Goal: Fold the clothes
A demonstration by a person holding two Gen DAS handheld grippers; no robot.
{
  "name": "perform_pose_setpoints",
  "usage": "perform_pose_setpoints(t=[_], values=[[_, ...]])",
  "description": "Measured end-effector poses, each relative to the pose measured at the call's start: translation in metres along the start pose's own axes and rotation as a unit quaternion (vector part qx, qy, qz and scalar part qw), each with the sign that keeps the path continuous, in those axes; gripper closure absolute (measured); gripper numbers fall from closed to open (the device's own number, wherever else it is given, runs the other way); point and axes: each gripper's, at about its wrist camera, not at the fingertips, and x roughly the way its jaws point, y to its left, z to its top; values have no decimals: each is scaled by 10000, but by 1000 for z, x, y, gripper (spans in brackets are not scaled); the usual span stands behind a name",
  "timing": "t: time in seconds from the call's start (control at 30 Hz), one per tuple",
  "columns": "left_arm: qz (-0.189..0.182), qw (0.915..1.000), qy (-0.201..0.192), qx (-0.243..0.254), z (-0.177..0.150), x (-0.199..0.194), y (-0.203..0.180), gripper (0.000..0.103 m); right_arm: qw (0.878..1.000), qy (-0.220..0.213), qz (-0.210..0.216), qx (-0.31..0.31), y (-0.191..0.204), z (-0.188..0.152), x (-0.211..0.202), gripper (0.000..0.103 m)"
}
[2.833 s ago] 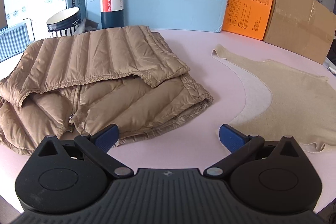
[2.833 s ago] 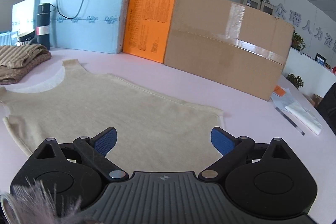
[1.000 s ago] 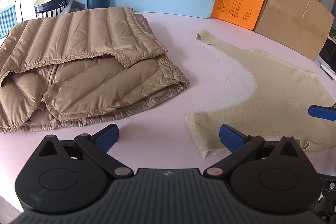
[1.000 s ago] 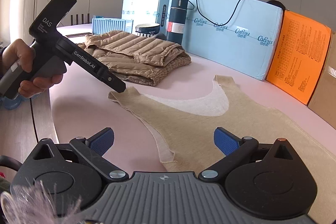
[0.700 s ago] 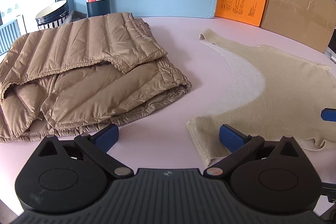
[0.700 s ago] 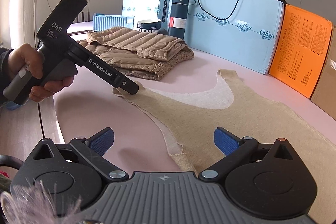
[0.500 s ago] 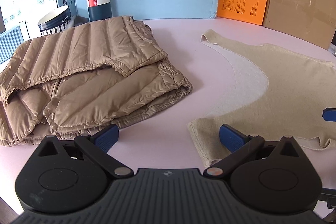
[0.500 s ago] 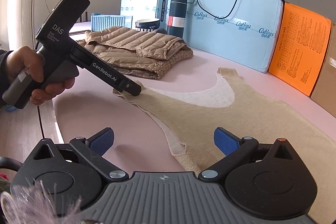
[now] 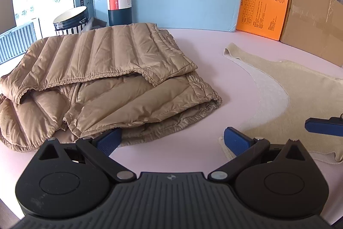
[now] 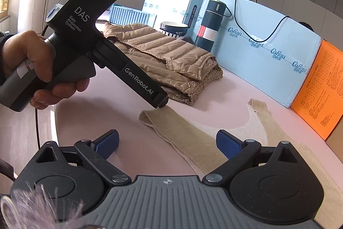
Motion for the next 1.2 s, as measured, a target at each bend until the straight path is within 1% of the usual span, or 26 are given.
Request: perform_pose_setpoints(t=[0.07, 0.13, 0.17, 0.27, 0.37, 0.4, 0.43, 0.47, 0.5, 0.6, 0.63, 0.67, 0.73, 0.83, 0.93, 1.0, 1.07, 1.13, 1.2], values=[[-186, 9997, -84, -149, 1, -3, 8, 0, 10000, 51, 41, 29, 2, 3, 7, 13], [-343, 9987, -142, -337, 2, -6, 17, 0, 9998, 90, 77, 128, 1, 5, 14, 25], [-409, 9981, -129, -436, 4, -5, 22, 0, 9998, 105, 90, 162, 0, 7, 17, 29], [-565, 9959, -66, -696, 9, -3, 31, 0, 9995, 151, 128, 262, -1, 11, 26, 30], [-684, 9943, -23, -813, 16, -2, 34, 0, 9995, 162, 169, 219, 5, 16, 32, 30], [-702, 9943, -40, -805, 18, -2, 33, 0, 9994, 173, 208, 211, 6, 17, 34, 32], [-715, 9944, -60, -781, 20, -2, 31, 0, 9989, 214, 321, 269, 4, 18, 37, 44], [-728, 9945, -82, -753, 21, -3, 29, 0, 9973, 277, 509, 441, -1, 19, 41, 52], [-741, 9945, -105, -733, 22, -3, 28, 0, 9956, 308, 606, 652, -6, 19, 43, 62], [-753, 9946, -153, -699, 27, -5, 24, 0, 9898, 306, 655, 1227, -21, 19, 48, 88], [-758, 9946, -170, -689, 29, -5, 23, 0, 9880, 274, 647, 1375, -25, 17, 47, 95], [-777, 9942, -190, -721, 30, -5, 24, 0, 9857, 237, 655, 1537, -29, 15, 46, 97], [-785, 9939, -194, -748, 37, -5, 24, 0, 9812, 160, 705, 1788, -35, 11, 43, 98], [-783, 9941, -232, -719, 52, -3, 18, 0, 9769, 88, 745, 1999, -39, 8, 40, 99], [-925, 9940, -405, -421, 74, 1, 0, 0, 9727, 30, 787, 2183, -43, 6, 39, 99], [-1069, 9930, -457, -216, 95, 15, -14, 0, 9692, -32, 822, 2321, -46, 5, 37, 99], [-1199, 9919, -376, -166, 120, 36, -24, 0, 9646, -104, 858, 2493, -50, 2, 35, 99], [-1405, 9898, -189, -115, 144, 61, -35, 0, 9598, -185, 889, 2656, -53, 0, 34, 98], [-1940, 9808, 77, -181, 165, 74, -40, 0, 9549, -273, 923, 2810, -57, -3, 31, 98]])
